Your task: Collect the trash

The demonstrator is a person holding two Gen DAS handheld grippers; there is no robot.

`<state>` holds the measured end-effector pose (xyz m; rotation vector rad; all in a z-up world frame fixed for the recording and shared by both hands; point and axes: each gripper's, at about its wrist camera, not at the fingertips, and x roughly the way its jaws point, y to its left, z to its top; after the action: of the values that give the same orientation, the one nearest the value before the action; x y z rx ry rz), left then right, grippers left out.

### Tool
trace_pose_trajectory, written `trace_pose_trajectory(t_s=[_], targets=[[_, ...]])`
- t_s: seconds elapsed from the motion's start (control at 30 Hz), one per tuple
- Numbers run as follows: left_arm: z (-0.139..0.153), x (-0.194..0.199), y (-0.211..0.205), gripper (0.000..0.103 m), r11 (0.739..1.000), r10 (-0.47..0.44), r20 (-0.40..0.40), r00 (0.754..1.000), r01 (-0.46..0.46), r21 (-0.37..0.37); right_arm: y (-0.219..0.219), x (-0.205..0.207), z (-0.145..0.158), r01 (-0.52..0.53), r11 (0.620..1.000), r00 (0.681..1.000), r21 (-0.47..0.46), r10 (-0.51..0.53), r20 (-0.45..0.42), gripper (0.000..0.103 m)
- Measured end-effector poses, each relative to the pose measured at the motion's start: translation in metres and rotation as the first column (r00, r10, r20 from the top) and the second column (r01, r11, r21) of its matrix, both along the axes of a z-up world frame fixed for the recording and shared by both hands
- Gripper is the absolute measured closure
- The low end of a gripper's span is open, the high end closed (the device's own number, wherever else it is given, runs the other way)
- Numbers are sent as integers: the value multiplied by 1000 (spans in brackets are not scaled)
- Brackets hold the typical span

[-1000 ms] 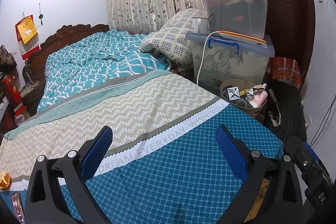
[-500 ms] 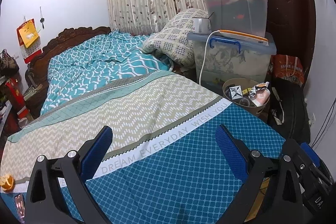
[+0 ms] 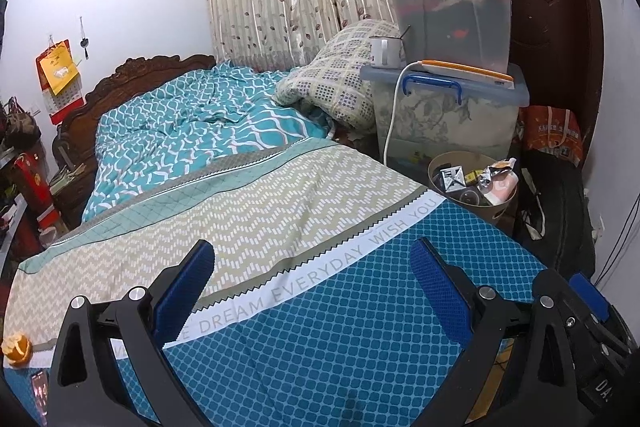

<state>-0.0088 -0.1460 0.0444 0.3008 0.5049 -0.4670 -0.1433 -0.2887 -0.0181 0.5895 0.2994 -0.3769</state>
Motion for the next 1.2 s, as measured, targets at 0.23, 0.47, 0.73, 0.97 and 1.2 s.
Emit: trace_pose_trajectory(t_s=[0.23,0.47,0.73,0.97,1.2], targets=[[1,-2,-1,9,1000,8,-2,1000,-8,7,2,1,2,-6,1000,1000,-6,6,4,3],[-2,2,2,9,1000,8,-31,999,-8,-3,0,1,1,-8,1000,1000,-1,8,7,3],[-3,1,4,9,1000,-17,-33,999,17,-12,3,2,-1,-13,1000,1000,4,13,2,3],[-4,1,3,9,1000,-11,-29,1000,11,-4,3,2,-2,-15,1000,1000,9,15,1,3],[-7,5,1,9,1000,12,-35,999,-11,9,5,3,-3,-19,1000,1000,12,19,2,3]])
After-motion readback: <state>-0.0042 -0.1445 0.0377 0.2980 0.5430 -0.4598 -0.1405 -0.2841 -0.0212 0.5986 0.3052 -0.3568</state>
